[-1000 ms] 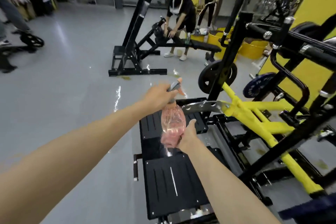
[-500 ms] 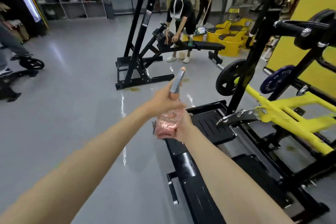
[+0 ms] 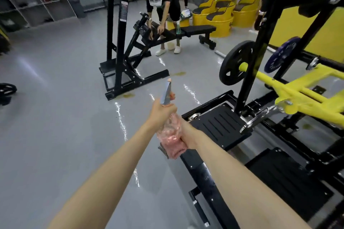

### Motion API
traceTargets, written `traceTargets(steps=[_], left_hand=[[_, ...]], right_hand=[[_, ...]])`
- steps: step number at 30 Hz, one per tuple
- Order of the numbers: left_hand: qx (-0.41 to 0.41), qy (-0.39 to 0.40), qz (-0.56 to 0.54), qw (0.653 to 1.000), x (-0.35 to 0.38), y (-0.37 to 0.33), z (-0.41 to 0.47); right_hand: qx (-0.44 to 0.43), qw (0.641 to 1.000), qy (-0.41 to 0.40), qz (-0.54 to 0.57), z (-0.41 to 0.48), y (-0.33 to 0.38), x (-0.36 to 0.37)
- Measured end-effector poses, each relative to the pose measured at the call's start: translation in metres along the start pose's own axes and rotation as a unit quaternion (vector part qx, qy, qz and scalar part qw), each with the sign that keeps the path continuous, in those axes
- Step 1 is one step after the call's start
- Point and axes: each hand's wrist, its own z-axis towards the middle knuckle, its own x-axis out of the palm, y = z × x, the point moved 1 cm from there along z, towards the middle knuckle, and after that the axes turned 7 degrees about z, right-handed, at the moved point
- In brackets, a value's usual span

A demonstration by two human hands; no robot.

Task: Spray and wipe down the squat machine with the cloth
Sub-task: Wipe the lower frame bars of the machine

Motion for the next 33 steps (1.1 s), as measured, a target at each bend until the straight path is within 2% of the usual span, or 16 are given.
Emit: traceTargets(steps=[3, 9, 14, 17, 20, 24, 28, 30, 33], left_hand=[[-0.010, 0.010, 0.011, 1.000, -0.018, 0.012, 0.045], [-0.020, 0.028, 0.043, 0.999, -0.065, 0.036, 0.129], [-0.015, 0.066, 0.058, 0.996, -0.112, 0.066, 0.224], [-0.017, 0.148, 0.097, 0.984, -0.130, 0.081, 0.280], [-0.025, 0.209, 0.125, 0.969, -0.138, 0.094, 0.331], [-0.030, 0.296, 0.143, 0.944, -0.115, 0.102, 0.391], [-0.024, 0.336, 0.165, 0.927, -0.060, 0.111, 0.439], [-0.032, 0.358, 0.170, 0.918, -0.030, 0.116, 0.461], [-0.028, 0.386, 0.175, 0.905, 0.012, 0.123, 0.487]], right_hand=[[0.028, 0.997, 0.020, -0.066, 0.032, 0.024, 0.007], [0.040, 0.988, -0.002, -0.150, 0.108, 0.076, 0.040], [0.018, 0.978, -0.118, -0.173, 0.183, 0.110, 0.066], [0.011, 0.965, -0.188, -0.184, 0.234, 0.130, 0.070], [0.012, 0.960, -0.226, -0.164, 0.270, 0.148, 0.078], [0.014, 0.956, -0.271, -0.113, 0.302, 0.165, 0.059], [0.012, 0.949, -0.314, 0.007, 0.321, 0.175, 0.008], [0.003, 0.938, -0.337, 0.081, 0.330, 0.176, -0.022], [0.007, 0.918, -0.373, 0.132, 0.341, 0.188, -0.065]])
